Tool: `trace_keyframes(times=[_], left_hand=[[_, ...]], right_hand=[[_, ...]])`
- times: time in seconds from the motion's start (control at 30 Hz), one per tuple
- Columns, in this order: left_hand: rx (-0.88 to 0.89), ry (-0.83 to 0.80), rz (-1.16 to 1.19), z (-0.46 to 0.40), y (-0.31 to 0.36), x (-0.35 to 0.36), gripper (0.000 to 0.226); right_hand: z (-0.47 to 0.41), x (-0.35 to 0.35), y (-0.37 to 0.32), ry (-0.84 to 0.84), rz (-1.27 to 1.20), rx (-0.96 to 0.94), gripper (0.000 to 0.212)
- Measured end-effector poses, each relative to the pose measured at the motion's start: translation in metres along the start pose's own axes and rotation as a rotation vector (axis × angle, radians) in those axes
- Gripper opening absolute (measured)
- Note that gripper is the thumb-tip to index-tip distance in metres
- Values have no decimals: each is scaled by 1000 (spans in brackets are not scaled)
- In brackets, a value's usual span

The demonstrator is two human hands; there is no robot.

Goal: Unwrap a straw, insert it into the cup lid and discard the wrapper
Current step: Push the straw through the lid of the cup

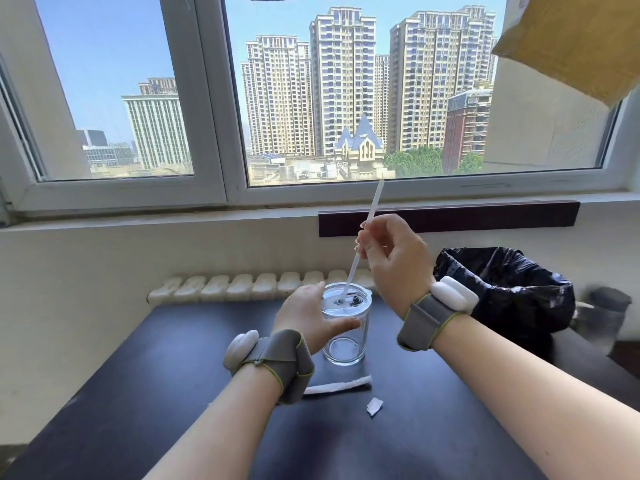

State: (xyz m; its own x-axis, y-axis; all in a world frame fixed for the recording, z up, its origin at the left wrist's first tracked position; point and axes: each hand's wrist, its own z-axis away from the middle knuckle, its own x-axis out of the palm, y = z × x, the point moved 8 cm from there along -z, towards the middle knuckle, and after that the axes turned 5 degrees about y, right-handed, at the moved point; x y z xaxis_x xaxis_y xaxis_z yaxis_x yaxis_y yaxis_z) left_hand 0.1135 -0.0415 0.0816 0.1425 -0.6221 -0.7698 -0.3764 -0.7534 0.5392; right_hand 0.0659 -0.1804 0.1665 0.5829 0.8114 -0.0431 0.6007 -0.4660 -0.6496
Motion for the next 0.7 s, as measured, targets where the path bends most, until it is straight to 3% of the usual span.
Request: trace_keyframes(times=[0.23, 0.53, 0.7], left_hand=[[-16, 7, 22, 2, -2, 1, 94], [-7, 37, 2, -2, -5, 1, 64], [1, 77, -41, -2, -4, 2, 60]], right_hand=[[14, 14, 23, -51, 23, 68, 4], [26, 31, 43, -170, 198, 116, 4], [31, 33, 49, -189, 226, 139, 5]])
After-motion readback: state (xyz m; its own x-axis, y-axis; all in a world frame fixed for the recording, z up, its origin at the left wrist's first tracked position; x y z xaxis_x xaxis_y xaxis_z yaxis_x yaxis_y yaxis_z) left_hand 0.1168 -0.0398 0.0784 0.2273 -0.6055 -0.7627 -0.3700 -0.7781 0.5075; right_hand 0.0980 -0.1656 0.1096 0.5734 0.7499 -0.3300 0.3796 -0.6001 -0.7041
